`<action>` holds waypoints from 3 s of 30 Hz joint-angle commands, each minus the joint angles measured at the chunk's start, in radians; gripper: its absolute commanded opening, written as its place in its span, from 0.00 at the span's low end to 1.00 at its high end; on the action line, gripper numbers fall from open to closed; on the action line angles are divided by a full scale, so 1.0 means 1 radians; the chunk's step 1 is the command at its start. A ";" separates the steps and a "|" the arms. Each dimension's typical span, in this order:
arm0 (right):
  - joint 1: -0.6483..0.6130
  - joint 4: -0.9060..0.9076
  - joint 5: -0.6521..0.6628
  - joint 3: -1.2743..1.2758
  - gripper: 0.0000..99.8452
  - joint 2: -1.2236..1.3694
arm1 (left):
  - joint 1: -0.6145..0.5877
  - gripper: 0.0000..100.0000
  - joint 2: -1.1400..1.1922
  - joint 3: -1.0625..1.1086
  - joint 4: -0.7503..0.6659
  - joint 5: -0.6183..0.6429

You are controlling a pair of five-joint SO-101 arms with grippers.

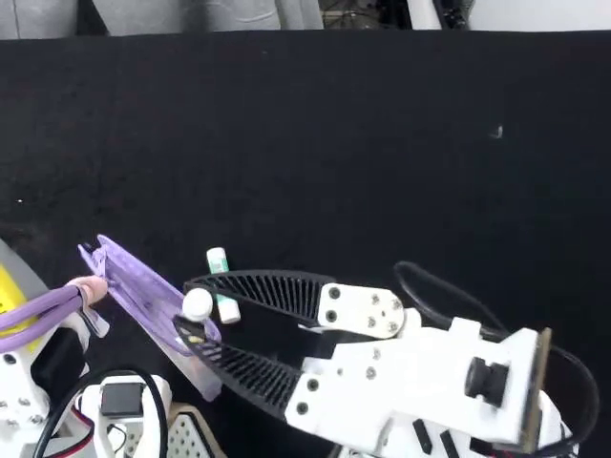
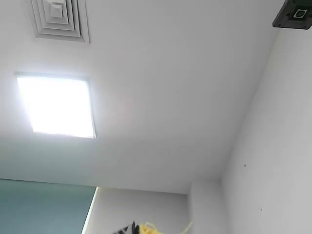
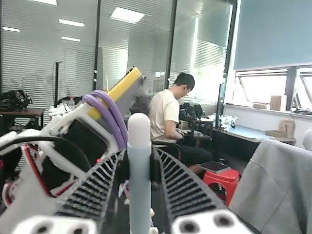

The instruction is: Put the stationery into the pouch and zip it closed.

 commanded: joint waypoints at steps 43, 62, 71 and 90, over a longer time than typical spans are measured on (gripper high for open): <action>0.509 0.077 0.032 0.374 0.24 -0.237 | 0.005 0.03 0.002 -0.002 -0.009 0.002; 0.537 -0.318 -0.242 1.026 0.20 -0.225 | 0.005 0.03 0.002 -0.001 -0.003 0.002; 0.534 -0.219 -0.244 0.630 0.20 0.326 | 0.005 0.03 0.002 0.001 -0.002 0.002; 0.316 0.362 -0.250 -0.251 0.20 1.357 | 0.002 0.03 0.005 0.021 -0.008 0.003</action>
